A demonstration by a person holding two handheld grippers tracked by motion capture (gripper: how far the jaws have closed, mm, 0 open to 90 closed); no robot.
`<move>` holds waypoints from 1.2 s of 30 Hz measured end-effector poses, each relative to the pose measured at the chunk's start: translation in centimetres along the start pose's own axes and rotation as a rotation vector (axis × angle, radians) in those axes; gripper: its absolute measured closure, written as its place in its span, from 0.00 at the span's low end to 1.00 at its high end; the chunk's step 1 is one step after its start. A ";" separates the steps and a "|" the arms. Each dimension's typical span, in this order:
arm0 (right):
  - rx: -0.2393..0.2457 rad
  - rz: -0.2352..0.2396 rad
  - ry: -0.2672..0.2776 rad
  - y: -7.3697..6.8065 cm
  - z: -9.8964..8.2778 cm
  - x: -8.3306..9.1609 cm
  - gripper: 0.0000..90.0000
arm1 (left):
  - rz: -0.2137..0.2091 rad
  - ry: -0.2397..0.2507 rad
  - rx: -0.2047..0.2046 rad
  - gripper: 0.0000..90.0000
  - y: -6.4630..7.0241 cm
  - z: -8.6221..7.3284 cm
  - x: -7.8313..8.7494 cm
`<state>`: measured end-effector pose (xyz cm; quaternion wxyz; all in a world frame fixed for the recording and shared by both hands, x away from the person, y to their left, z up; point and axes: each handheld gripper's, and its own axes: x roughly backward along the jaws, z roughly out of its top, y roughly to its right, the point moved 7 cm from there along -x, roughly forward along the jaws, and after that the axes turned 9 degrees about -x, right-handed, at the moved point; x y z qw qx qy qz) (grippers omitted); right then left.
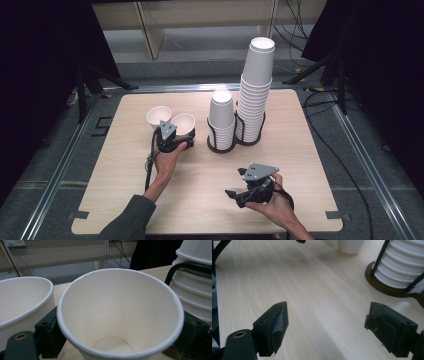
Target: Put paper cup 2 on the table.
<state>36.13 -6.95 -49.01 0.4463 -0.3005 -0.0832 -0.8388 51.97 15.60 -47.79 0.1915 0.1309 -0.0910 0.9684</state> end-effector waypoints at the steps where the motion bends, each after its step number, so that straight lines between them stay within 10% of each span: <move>1: 0.000 0.000 0.000 0.0 0.0 0.0 0.20 | 0.003 0.004 -0.005 0.15 0.0 0.0 -0.2; 36: 0.004 0.021 -0.002 -0.2 -0.1 -0.1 0.20 | 0.004 -0.114 -0.012 0.16 0.2 -2.4 -0.3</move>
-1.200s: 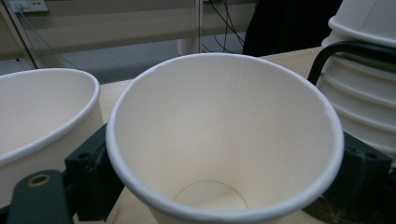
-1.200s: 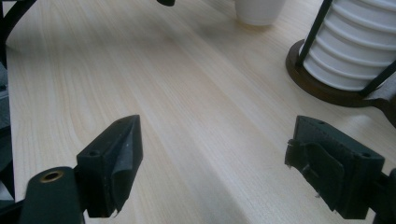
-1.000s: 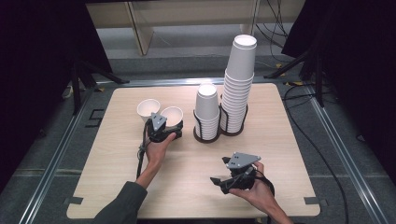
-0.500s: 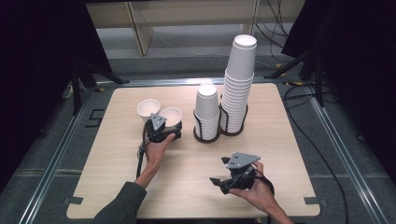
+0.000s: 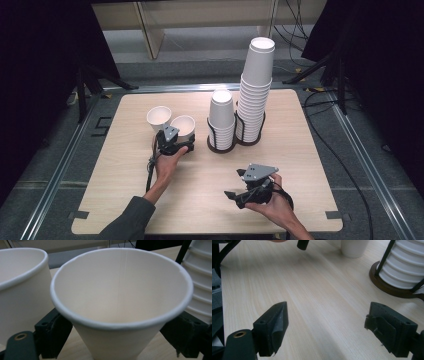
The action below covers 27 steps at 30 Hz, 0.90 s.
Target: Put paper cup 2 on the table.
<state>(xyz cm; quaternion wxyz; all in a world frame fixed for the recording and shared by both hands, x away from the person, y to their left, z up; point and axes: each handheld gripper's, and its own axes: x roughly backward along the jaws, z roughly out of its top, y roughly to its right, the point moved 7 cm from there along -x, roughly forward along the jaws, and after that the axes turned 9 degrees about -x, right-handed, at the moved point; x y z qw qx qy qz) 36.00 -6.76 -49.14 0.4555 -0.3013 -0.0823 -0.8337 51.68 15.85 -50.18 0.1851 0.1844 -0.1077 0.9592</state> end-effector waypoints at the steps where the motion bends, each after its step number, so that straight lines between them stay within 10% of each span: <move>1: 0.005 -0.003 0.001 0.0 0.0 0.0 0.20 | -0.004 -0.008 0.001 0.16 0.1 -0.1 0.1; 27: 0.004 0.006 -0.008 -0.2 0.0 -0.2 0.20 | -0.071 -0.034 -0.002 0.16 -0.6 -2.5 4.2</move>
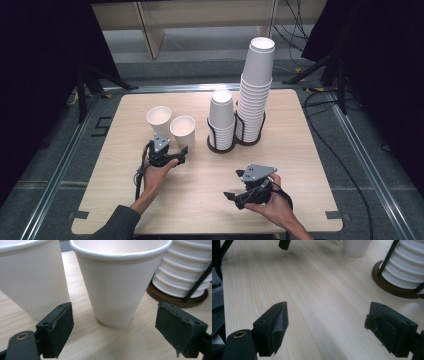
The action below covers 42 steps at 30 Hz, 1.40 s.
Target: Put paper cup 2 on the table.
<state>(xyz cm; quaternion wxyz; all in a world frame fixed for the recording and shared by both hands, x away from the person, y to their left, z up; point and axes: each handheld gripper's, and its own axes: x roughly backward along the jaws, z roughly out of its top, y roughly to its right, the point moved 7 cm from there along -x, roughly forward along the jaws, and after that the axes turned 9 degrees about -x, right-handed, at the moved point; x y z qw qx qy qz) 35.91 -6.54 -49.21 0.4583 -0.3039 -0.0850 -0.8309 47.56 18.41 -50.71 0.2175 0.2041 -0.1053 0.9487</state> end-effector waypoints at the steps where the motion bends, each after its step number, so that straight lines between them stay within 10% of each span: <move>1: -0.001 0.000 -0.001 0.0 0.0 0.0 0.20 | -0.003 0.003 0.002 0.16 0.0 0.0 0.3; 42: -0.053 0.038 0.025 0.0 0.0 -0.2 0.18 | -0.251 0.093 0.091 0.16 3.8 -1.1 8.7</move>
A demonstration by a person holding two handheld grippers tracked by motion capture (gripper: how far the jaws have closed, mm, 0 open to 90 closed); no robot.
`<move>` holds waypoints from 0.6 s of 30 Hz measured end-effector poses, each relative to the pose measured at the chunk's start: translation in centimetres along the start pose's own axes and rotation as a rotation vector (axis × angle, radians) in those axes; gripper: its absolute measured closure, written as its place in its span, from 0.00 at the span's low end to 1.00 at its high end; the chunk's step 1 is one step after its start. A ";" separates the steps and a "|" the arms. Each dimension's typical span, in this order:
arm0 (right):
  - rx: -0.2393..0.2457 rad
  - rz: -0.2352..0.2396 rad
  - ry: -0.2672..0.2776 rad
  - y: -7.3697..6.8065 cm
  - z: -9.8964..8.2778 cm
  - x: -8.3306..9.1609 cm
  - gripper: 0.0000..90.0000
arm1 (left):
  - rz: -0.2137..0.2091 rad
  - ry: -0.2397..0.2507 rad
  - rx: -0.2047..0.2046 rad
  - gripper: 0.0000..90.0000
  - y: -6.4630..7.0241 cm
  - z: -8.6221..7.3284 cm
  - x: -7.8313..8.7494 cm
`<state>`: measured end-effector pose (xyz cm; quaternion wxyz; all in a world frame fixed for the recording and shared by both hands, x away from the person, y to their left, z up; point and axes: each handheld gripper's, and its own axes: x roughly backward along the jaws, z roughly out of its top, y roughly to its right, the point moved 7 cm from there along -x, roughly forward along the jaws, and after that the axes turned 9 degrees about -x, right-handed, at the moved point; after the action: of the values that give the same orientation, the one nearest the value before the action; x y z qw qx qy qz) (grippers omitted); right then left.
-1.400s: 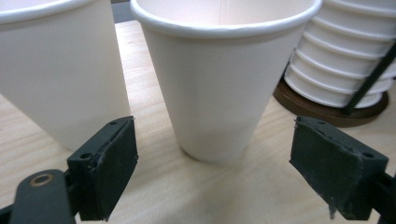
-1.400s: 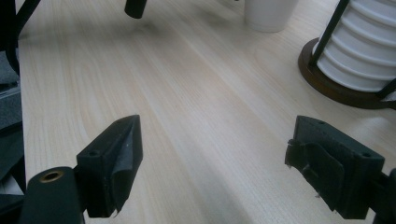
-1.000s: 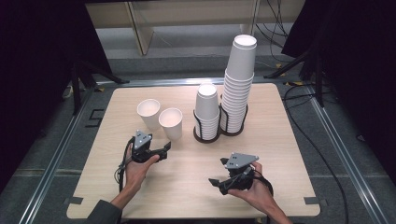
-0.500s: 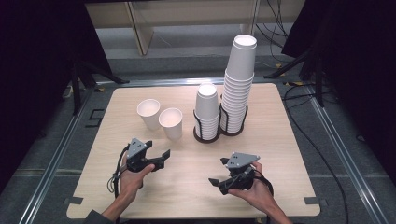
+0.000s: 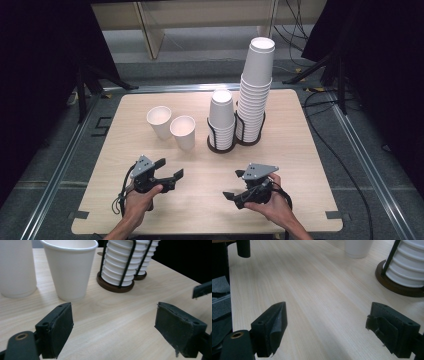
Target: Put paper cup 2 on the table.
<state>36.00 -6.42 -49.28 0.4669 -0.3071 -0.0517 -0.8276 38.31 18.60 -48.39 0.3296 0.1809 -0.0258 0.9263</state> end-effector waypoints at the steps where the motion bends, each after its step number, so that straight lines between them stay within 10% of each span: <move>1: -0.001 -0.001 -0.001 0.0 0.0 0.0 0.18 | -0.002 -0.012 -0.015 0.16 0.1 -0.2 0.2; 18: -0.012 0.015 -0.004 0.1 -0.2 0.0 0.18 | -0.035 -0.006 -0.114 0.16 2.4 -1.6 3.0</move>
<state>35.99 -6.57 -49.43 0.4710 -0.3121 -0.0453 -0.8239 34.13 18.77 -48.61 0.3554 0.1652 -0.0761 0.9168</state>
